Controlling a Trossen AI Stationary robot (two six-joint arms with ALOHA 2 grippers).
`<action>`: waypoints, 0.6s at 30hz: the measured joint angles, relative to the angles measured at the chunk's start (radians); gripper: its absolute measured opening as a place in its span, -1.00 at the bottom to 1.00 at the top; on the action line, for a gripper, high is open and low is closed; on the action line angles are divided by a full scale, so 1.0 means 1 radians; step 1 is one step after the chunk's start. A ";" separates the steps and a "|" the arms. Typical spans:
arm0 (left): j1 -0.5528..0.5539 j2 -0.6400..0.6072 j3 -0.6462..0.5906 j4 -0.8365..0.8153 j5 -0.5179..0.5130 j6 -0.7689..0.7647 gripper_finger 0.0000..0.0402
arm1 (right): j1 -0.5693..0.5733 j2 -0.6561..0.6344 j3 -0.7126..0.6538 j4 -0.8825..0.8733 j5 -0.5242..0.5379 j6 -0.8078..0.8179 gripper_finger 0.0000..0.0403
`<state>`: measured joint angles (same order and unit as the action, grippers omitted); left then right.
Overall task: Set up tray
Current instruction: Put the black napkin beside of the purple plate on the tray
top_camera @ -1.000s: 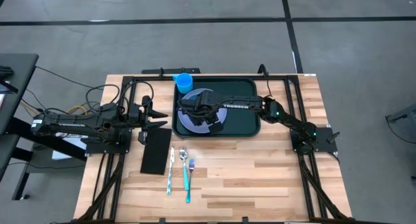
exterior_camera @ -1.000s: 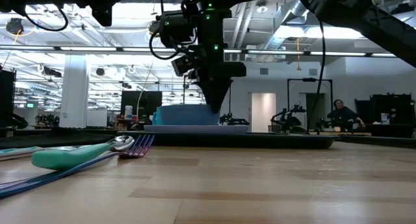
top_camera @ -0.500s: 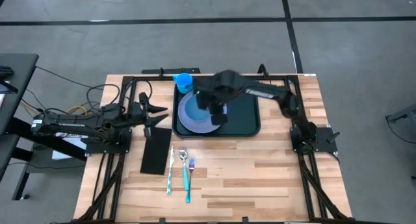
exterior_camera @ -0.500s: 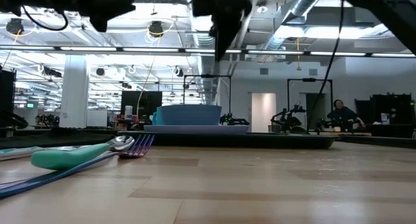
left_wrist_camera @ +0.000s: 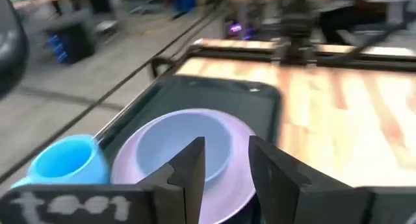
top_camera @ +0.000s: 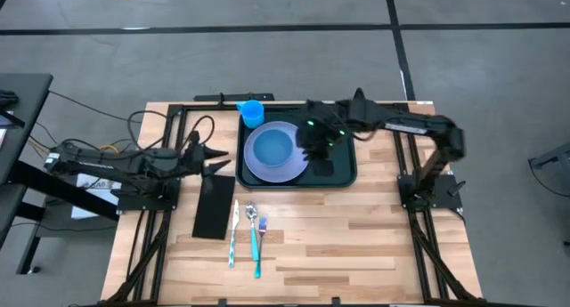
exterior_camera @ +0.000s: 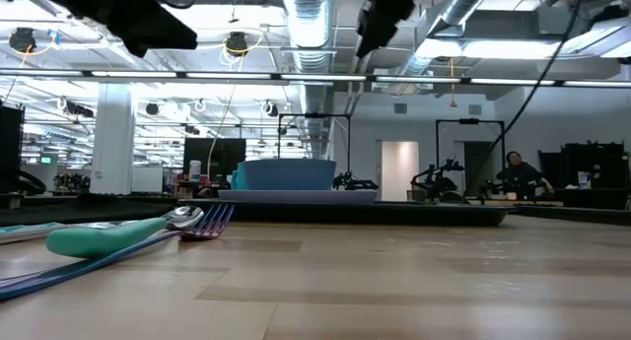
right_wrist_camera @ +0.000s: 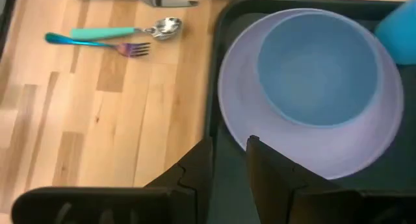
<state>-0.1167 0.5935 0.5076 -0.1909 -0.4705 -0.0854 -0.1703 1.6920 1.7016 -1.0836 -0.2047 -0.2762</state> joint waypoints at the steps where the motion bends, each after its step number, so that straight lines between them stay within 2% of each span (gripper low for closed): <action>1: -0.012 0.024 0.015 -0.018 -0.027 -0.022 -0.46 | 0.000 -0.042 -0.081 0.061 -0.006 0.006 -0.57; 8: -0.110 0.213 0.097 -0.111 -0.057 -0.070 -0.53 | 0.000 -0.353 -0.612 0.559 -0.006 0.152 -0.57; 13: -0.165 0.338 0.219 -0.468 -0.017 -0.261 -0.62 | 0.036 -0.515 -0.879 0.936 -0.003 0.277 -0.57; 18: -0.202 0.436 0.299 -0.766 0.157 -0.495 -0.66 | 0.115 -0.600 -1.024 1.164 -0.004 0.280 -0.57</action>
<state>-0.3185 1.0294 0.8070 -0.9567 -0.3139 -0.5800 -0.0552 1.0923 0.6774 0.0807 -0.2084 0.0036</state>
